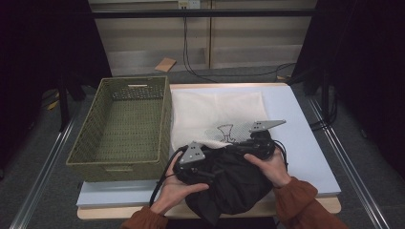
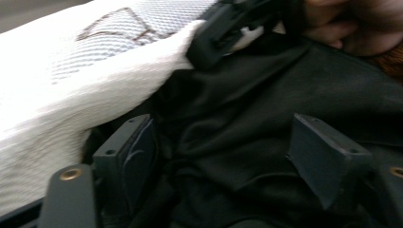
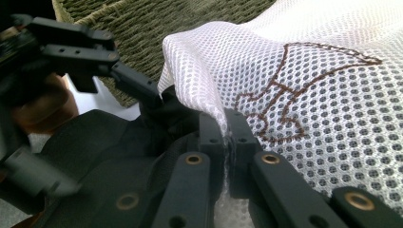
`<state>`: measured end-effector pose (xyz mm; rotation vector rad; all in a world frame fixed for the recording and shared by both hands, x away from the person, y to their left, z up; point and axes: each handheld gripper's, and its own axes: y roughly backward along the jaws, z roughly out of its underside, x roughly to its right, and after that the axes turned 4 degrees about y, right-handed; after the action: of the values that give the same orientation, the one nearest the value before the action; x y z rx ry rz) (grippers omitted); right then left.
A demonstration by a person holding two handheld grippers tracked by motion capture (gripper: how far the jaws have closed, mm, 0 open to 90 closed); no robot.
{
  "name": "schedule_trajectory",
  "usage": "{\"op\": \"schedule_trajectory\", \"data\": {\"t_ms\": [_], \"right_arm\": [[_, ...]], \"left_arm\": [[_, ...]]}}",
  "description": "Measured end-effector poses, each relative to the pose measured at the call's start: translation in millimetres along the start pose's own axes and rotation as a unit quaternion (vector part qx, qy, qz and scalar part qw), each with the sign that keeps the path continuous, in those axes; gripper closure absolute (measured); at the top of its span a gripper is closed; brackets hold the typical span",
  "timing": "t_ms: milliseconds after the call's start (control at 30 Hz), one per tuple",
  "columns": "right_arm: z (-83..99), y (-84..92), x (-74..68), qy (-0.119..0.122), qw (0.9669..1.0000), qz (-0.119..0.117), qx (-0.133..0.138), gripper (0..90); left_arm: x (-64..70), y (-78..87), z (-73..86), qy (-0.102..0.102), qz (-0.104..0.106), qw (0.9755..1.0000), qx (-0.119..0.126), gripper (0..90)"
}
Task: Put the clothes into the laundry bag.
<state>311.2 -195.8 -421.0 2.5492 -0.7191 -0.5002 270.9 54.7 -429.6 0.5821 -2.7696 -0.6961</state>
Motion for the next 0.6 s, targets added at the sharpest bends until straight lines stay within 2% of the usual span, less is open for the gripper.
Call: {"op": "schedule_trajectory", "data": {"t_ms": [67,133,167,200,233,267,433,467,500,533,600], "right_arm": [[0.1,0.0,0.2,-0.002,1.0,0.0,0.001,87.6],[0.3,-0.2,0.8,-0.004,1.0,-0.002,0.002,87.5],[0.5,-0.4,0.9,-0.005,1.0,-0.002,0.002,87.5],[0.5,-0.8,0.6,-0.001,1.0,0.0,0.001,87.6],[0.5,-0.8,0.6,-0.001,1.0,0.0,0.001,87.6],[0.6,-1.2,0.5,-0.002,1.0,0.0,0.0,87.6],[0.6,-1.4,0.8,-0.002,1.0,0.001,0.0,87.6],[0.6,-1.4,0.8,-0.002,1.0,0.001,0.0,87.6],[0.6,-1.9,1.1,-0.001,1.0,0.0,0.0,87.6],[0.6,-1.9,1.1,-0.001,1.0,0.0,0.0,87.6],[1.1,-2.5,2.0,-0.006,1.0,-0.003,0.001,87.5]], "left_arm": [[2.1,-1.7,-0.6,-0.004,-0.001,1.0,-0.003,21.8],[2.7,-6.9,0.5,0.0,0.013,0.9999,0.003,20.8],[3.8,-8.7,1.0,0.004,0.023,0.9997,0.001,21.2],[11.8,-17.4,0.6,-0.016,0.052,0.9983,-0.022,22.1],[11.8,-17.4,0.6,-0.016,0.052,0.9983,-0.022,21.1],[19.5,-25.5,1.1,-0.027,0.053,0.9978,-0.03,18.9],[19.7,-40.1,2.1,-0.03,0.055,0.9976,-0.028,12.8],[19.8,-42.9,2.0,-0.03,0.05,0.9977,-0.035,12.8],[18.1,-51.7,3.1,-0.029,0.051,0.9974,-0.042,10.8],[18.1,-51.7,3.1,-0.029,0.051,0.9974,-0.042,10.5],[14.1,-64.0,6.2,-0.011,0.057,0.9964,-0.062,11.4]]}}
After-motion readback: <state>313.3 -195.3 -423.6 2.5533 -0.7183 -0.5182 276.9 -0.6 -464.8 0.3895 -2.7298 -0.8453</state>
